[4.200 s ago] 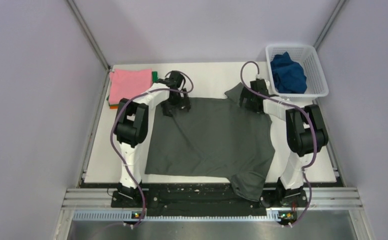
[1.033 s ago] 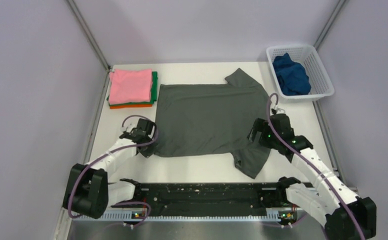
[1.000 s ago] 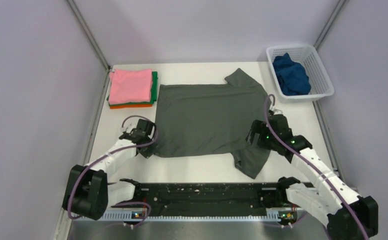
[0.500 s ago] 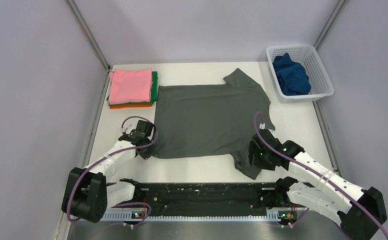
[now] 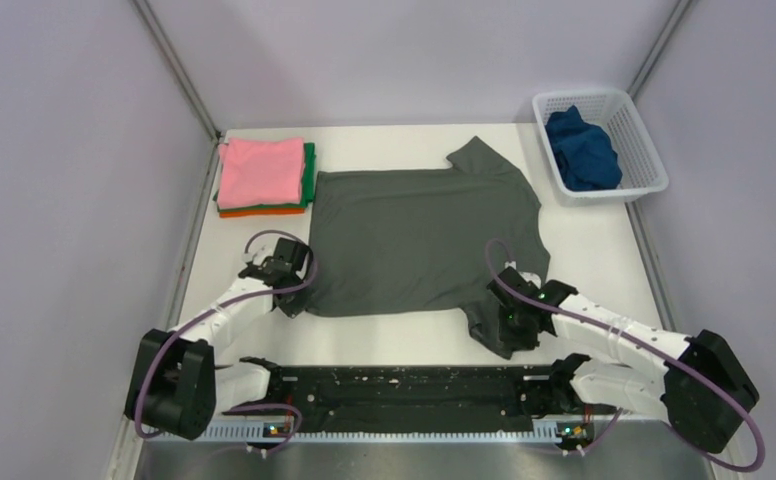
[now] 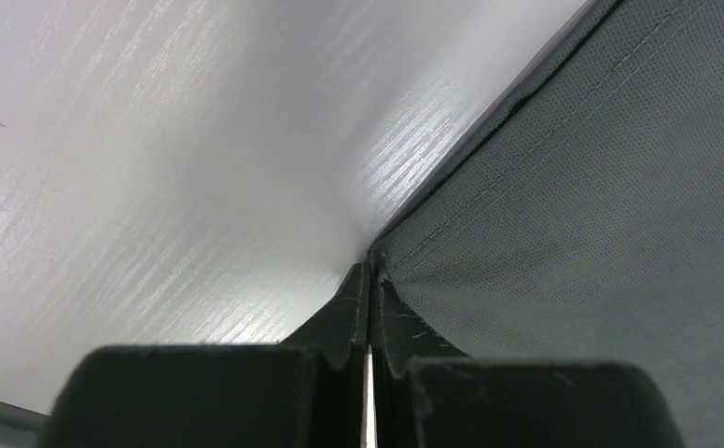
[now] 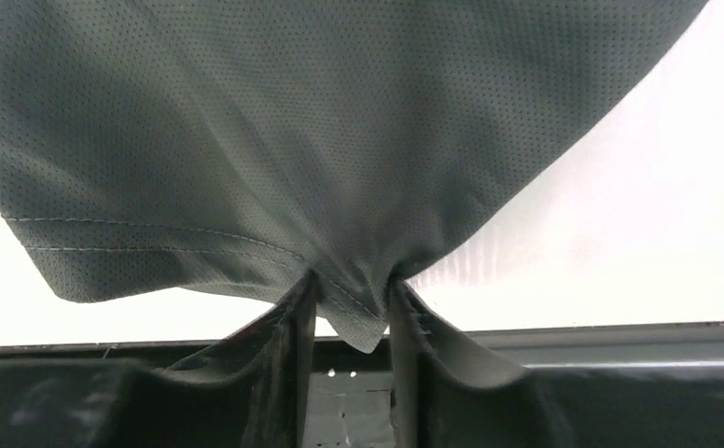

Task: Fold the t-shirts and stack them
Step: Grab the side of the flattened tshirt closest away from the robot with both arms, then fold the flattened tshirt in 1/3 of the way

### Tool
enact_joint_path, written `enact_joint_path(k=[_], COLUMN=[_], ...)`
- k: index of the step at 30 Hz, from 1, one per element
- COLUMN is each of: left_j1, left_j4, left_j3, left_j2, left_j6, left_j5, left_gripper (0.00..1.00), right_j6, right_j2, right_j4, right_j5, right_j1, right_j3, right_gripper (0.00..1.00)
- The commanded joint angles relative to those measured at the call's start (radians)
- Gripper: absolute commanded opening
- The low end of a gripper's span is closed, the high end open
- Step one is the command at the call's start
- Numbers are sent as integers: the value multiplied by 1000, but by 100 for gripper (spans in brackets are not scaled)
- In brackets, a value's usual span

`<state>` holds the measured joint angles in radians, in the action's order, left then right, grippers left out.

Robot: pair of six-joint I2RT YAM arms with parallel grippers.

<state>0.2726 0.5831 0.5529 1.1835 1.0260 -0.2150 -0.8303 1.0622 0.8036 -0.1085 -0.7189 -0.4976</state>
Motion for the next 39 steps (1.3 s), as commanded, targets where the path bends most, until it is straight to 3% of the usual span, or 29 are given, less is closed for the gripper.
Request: enact_joint_path(k=[1, 2, 5, 11, 17, 23, 29, 39], left_j1=[-6, -7, -9, -9, -9, -9, -9, -37], left_j4=[40, 41, 45, 129, 127, 108, 74, 75], left_j3=[-16, -20, -32, -41, -56, 4, 84, 287], left_j2=[-8, -17, -45, -139, -247, -195, -111, 70], left_j6=[-15, -15, -17, -27, -82, -99, -104, -112], left_j5=[-35, -34, -21, 11, 104, 177, 166, 112], left_gripper=[0, 0, 0, 0, 0, 0, 0, 0], right_j6=[-61, -69, -114, -210, -197, -164, -51, 166], right_j2=[1, -13, -84, -199, -225, -217, -173, -38], right_j4=[-18, 17, 147, 284, 253, 193, 155, -14], right_j5=[-3, -7, -31, -7, -9, -79, -194, -135], right_j1=[-13, -17, -48, -158, -183, -179, -69, 166], right_j3=[55, 54, 31, -15, -46, -121, -211, -369], right_gripper=[22, 11, 0, 0, 0, 0, 0, 0])
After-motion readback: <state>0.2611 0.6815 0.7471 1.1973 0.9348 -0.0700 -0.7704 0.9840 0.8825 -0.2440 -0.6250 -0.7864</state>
